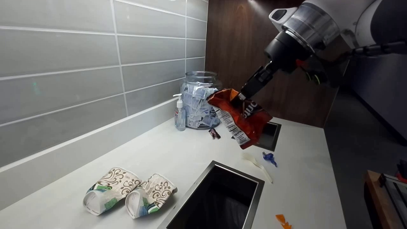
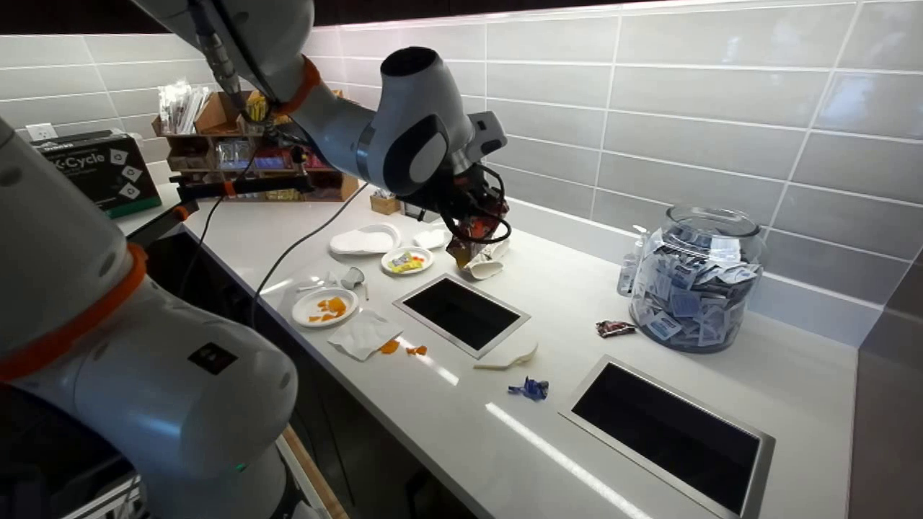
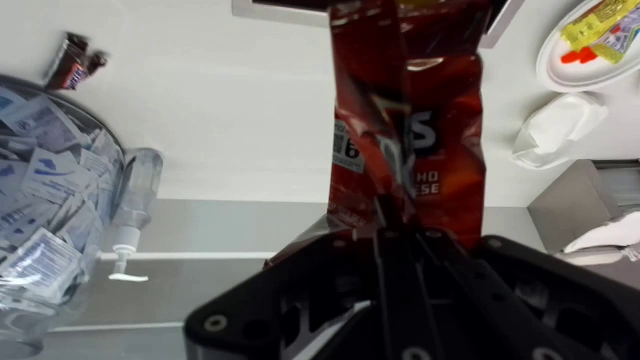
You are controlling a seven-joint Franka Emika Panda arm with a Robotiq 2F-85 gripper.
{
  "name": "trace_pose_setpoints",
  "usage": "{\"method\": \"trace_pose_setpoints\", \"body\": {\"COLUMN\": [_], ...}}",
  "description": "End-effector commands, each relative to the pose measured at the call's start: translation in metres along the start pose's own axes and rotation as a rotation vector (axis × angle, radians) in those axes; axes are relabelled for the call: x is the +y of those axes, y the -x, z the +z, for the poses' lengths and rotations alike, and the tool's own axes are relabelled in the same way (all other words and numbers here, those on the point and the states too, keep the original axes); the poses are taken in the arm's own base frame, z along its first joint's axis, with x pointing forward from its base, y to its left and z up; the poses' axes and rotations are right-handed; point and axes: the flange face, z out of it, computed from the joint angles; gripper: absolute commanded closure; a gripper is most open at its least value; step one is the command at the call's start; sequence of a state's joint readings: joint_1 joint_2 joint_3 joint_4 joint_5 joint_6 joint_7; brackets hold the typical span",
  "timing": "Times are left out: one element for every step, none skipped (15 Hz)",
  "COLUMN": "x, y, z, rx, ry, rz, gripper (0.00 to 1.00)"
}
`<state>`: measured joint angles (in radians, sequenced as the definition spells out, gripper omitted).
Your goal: Empty some doritos from the bag into the bin on the left
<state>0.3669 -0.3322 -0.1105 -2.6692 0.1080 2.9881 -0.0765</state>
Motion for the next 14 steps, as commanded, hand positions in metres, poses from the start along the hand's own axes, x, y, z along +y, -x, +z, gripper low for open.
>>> {"method": "trace_pose_setpoints", "body": {"x": [0.001,-0.002,-0.004,-0.005,-0.007,-0.005,-0.006,-0.004,-0.003,0.000,0.003,0.005,0.009,0.013], "y": [-0.007,-0.008,-0.008,-0.006,-0.005,-0.001,0.002,0.006,0.011,0.016,0.021,0.026,0.032,0.037], "z": [-0.016,-0.020,-0.023,-0.026,-0.029,-0.030,-0.032,-0.034,-0.035,-0.036,-0.036,-0.036,-0.034,-0.032], "rx": [-0.137,-0.176,-0.221,-0.268,-0.312,-0.358,-0.400,-0.442,-0.476,-0.507,-0.531,-0.553,-0.576,-0.589], "ry": [0.082,0.092,0.103,0.118,0.111,0.140,0.142,0.170,0.180,0.200,0.220,0.225,0.247,0.252], "rz": [0.095,0.111,0.134,0.162,0.181,0.216,0.241,0.273,0.298,0.329,0.364,0.393,0.428,0.454], "gripper": [1.00,1.00,1.00,1.00,1.00,1.00,1.00,1.00,1.00,1.00,1.00,1.00,1.00,1.00]}}
